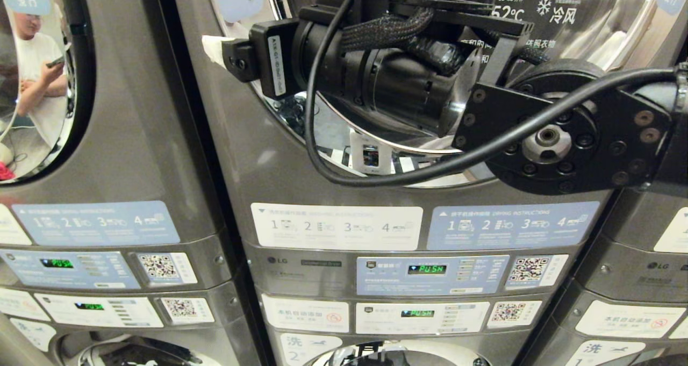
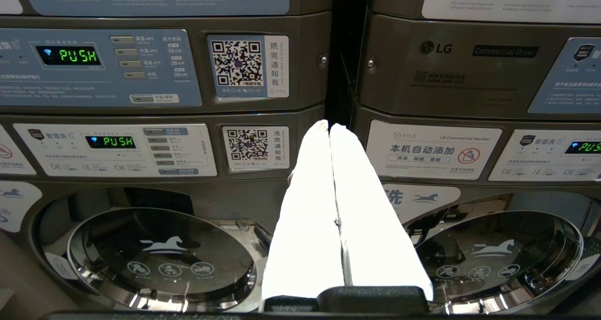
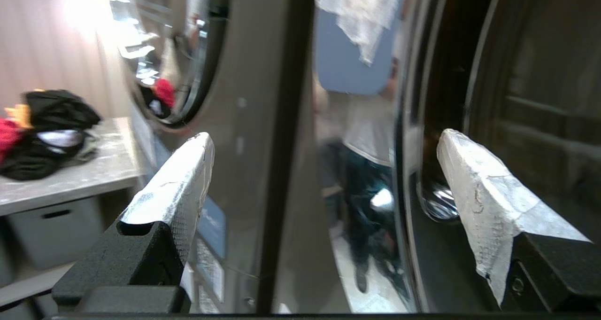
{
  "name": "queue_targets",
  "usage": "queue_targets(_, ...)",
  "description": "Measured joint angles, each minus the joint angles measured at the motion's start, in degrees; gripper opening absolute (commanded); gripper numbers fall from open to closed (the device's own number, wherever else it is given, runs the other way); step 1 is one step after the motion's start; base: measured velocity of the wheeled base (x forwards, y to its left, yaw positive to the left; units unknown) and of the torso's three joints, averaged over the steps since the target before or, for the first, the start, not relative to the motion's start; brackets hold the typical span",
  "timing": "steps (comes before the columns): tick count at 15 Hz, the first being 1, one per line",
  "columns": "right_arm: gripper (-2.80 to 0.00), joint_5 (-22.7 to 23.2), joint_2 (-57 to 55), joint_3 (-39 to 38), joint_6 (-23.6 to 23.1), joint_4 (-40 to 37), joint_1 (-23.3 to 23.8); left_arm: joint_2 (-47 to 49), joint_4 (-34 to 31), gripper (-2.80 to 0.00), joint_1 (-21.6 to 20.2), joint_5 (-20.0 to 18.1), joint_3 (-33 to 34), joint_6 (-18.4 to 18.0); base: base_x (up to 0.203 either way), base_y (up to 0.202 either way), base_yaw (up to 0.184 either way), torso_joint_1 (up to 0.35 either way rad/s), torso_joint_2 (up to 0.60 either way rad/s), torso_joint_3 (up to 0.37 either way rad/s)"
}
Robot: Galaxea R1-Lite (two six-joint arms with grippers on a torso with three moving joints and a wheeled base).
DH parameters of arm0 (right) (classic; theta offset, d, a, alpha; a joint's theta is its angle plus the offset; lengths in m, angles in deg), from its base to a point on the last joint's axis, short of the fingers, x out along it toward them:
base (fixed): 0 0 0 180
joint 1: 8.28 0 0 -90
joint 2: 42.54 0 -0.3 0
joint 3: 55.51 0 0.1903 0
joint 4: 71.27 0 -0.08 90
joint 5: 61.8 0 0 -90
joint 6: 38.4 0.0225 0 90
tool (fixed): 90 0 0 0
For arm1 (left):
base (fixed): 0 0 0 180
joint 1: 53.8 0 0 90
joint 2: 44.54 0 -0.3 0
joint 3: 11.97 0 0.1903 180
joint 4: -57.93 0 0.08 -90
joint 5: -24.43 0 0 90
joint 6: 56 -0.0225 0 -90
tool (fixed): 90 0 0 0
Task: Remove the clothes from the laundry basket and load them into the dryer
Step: Open the dryer
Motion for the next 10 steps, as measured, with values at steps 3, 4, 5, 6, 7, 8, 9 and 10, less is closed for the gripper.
queue_targets(3,0.00,-0.7,-0.7,0.0,-0.1,0.7,0.1,0.0,0.0,-2.80,0.0,0.0,0.0,0.0,0.000,0.000,0.000,0.000,0.00,0.000)
queue_targets(4,0.00,-0.8,-0.9,0.0,-0.1,0.7,0.1,0.0,0.0,-2.80,0.0,0.0,0.0,0.0,0.000,0.000,0.000,0.000,0.00,0.000)
queue_targets(5,0.00,-0.7,-1.0,0.0,-0.1,0.7,0.1,0.0,0.0,-2.80,0.0,0.0,0.0,0.0,0.000,0.000,0.000,0.000,0.00,0.000)
queue_targets(6,0.00,-0.6,-1.2,0.0,0.1,0.8,0.1,0.0,0.0,-2.80,0.0,0.0,0.0,0.0,0.000,0.000,0.000,0.000,0.00,0.000)
queue_targets(7,0.00,-0.6,-1.4,0.0,0.2,0.7,0.1,0.0,0.0,-2.80,0.0,0.0,0.0,0.0,0.000,0.000,0.000,0.000,0.00,0.000)
queue_targets(8,0.00,-0.5,-1.6,0.0,0.2,0.7,0.1,0.0,0.0,-2.80,0.0,0.0,0.0,0.0,0.000,0.000,0.000,0.000,0.00,0.000)
queue_targets(9,0.00,-0.3,-1.8,0.0,0.1,0.7,0.1,0.0,0.0,-2.80,0.0,0.0,0.0,0.0,0.000,0.000,0.000,0.000,0.00,0.000)
queue_targets(10,0.00,0.3,-1.9,0.0,0.1,0.6,0.1,0.0,0.0,-2.80,0.0,0.0,0.0,0.0,0.000,0.000,0.000,0.000,0.00,0.000)
